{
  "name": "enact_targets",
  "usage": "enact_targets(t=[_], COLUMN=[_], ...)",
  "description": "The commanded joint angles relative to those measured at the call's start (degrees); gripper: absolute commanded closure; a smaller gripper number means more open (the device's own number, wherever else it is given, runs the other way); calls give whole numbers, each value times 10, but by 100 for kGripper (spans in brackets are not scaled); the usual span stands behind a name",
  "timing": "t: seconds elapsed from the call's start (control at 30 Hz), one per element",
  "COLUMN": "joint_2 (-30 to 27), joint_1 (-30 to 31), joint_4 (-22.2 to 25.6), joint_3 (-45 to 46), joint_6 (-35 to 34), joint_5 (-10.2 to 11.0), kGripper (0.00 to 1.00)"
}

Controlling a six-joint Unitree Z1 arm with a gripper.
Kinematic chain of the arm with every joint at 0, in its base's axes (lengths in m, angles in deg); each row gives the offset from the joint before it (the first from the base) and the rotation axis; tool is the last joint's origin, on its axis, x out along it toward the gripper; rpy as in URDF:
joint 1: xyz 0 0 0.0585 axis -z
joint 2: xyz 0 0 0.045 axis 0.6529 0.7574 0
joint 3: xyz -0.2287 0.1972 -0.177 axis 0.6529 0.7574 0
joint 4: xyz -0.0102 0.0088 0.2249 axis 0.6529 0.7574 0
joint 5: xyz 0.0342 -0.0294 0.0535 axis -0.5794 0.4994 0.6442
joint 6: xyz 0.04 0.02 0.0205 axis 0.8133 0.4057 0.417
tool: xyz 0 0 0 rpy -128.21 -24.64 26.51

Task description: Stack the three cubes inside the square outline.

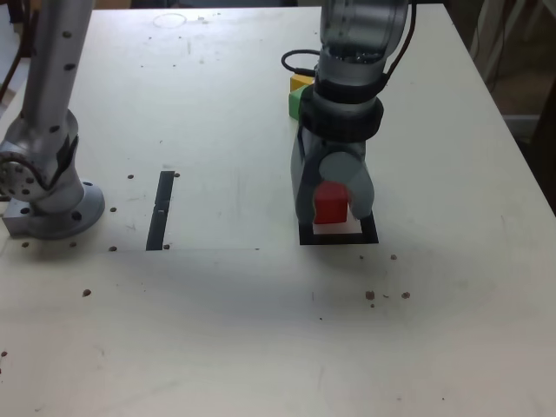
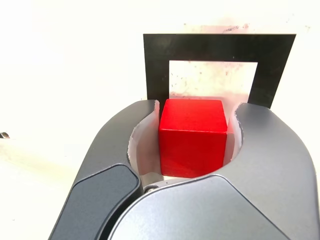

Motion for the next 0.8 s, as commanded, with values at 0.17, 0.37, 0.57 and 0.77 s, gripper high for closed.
enact_targets(t=[0.17, 0.37, 0.57, 0.77], joint_2=[9, 14, 17, -9], joint_1=[-1, -2, -2, -8], joint_4=[-5, -7, -9, 18], joint_3=[-7, -4, 1, -7], joint_6=[7, 9, 14, 15], joint_5=[6, 3, -6, 28], kGripper=[62, 44, 10, 1])
